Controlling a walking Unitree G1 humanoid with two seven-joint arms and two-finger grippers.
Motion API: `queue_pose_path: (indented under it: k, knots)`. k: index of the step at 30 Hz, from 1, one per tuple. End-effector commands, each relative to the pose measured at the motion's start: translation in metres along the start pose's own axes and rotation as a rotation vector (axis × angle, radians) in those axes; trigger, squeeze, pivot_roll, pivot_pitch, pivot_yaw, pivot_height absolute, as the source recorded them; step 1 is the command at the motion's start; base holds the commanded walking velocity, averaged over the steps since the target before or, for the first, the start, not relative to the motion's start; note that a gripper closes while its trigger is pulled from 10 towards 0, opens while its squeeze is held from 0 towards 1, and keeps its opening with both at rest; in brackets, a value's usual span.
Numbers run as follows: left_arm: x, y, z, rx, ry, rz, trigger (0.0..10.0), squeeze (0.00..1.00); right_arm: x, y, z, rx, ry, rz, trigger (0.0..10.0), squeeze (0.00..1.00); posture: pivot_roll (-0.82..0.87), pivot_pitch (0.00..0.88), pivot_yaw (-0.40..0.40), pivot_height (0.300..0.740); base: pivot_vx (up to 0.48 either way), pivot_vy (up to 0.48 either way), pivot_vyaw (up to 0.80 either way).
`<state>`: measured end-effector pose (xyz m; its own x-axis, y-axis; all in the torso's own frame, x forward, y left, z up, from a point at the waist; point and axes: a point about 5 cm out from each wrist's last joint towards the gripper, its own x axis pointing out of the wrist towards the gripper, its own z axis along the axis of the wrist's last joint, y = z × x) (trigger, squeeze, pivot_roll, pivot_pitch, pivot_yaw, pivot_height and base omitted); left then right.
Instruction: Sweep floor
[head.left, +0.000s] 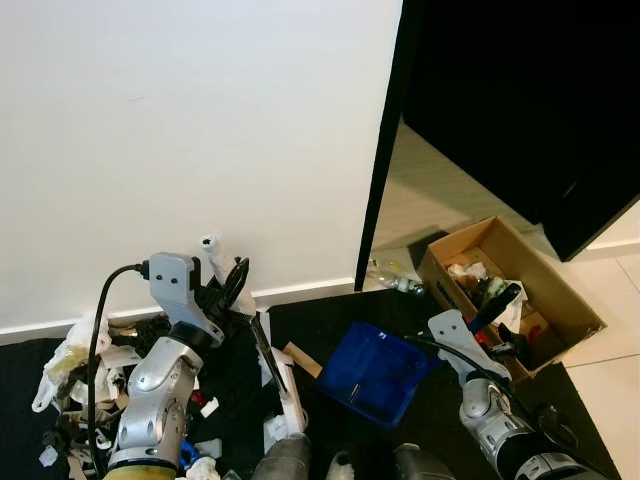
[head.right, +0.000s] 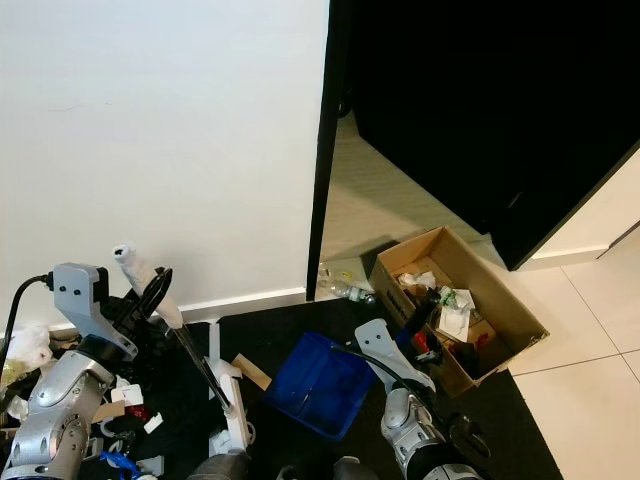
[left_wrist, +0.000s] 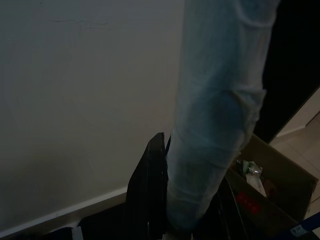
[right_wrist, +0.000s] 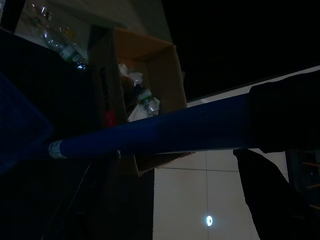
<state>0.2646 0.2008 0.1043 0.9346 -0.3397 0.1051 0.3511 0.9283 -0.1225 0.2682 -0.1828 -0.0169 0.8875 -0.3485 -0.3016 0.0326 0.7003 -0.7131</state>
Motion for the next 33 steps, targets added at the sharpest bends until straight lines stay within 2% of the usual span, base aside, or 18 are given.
queue_pose_path:
  k: [1, 33]
  knots:
    - [0.0026, -0.0045, 0.0, -0.011, -0.023, -0.016, 10.0, 0.01, -0.0019, 0.0022, -0.0045, -0.003, 0.02, 0.015, 10.0, 0.0, 0.21, 0.137, -0.008, 0.74, 0.0, 0.0, 0.0]
    - [-0.001, -0.0034, -0.0003, -0.009, -0.024, -0.003, 10.0, 0.01, -0.0024, 0.0023, -0.0052, -0.002, 0.018, 0.013, 10.0, 0.0, 0.21, 0.144, -0.014, 0.74, 0.0, 0.0, 0.0]
